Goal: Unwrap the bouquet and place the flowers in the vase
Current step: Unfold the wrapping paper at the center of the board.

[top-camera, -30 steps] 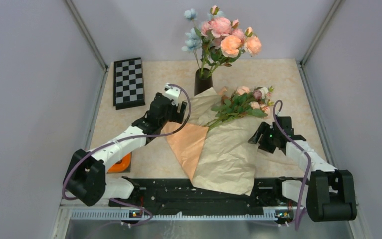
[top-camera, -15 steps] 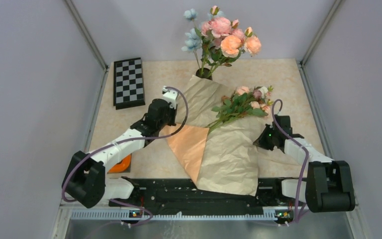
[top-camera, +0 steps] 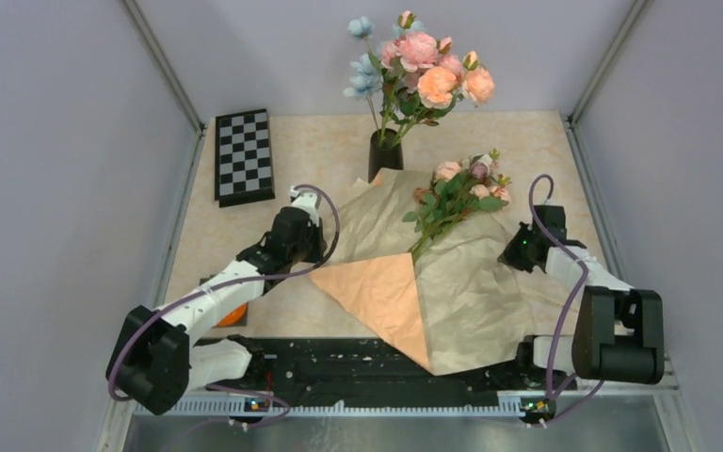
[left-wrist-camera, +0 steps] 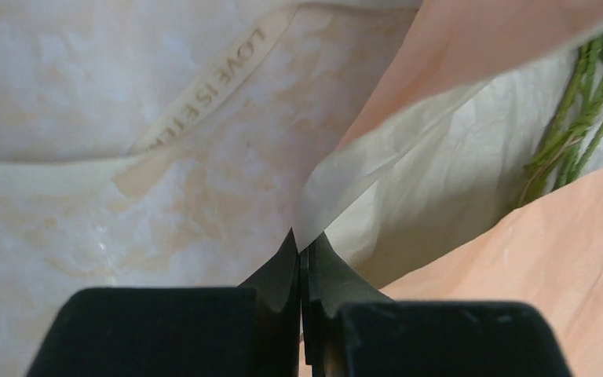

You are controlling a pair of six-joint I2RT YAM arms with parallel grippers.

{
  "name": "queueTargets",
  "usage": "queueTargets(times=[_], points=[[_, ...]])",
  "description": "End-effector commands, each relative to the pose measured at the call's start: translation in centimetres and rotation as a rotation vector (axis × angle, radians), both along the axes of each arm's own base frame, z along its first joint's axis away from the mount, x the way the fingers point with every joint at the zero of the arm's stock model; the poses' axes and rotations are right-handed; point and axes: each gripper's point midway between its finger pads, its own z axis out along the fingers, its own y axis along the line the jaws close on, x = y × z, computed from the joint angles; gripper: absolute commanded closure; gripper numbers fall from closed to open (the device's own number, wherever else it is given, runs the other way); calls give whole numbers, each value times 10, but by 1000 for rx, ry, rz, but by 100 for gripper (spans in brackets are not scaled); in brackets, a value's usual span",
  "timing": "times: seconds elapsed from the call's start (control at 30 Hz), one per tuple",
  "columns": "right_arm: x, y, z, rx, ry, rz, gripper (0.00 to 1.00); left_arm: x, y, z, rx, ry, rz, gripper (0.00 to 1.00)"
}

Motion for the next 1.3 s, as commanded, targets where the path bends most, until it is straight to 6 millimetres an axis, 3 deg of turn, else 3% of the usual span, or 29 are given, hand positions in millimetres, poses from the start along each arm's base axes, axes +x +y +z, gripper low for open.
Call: queueTargets(times=[0.0,0.23,0.3,0.37,0.43,0.47,0.57,0.67,0.73,0.87,0.93,1.13,1.27], points=[[21,-17,11,-69,-35,-11,100,-27,2,-25,-105,134,64,100],[23,-20,14,-92,-37,3,100,-52,6,-59,-200,281,192,93],[23,-21,17,-98,-39,11,93,-54,13,-61,-201,286,243,92],[22,-22,20,-108,-45,15,84,-58,17,-62,-209,292,276,85],[21,-23,25,-119,-49,19,72,-62,24,-62,-212,295,318,63],[21,-24,28,-124,-54,20,67,-63,26,-60,-213,290,325,59],[23,-25,42,-142,-83,33,56,-61,33,-45,-190,250,336,53],[26,-25,63,-163,-135,66,45,-51,37,-8,-164,172,313,25],[27,-23,74,-167,-156,89,42,-41,31,25,-166,104,253,15],[25,-9,87,-130,-187,148,42,-22,6,83,-235,-13,122,8],[23,4,92,-103,-205,186,43,-18,-15,97,-284,-24,33,8],[20,67,100,48,-271,336,49,-15,-100,93,-428,77,-225,8],[13,105,93,131,-270,418,51,-15,-153,87,-530,140,-348,8]])
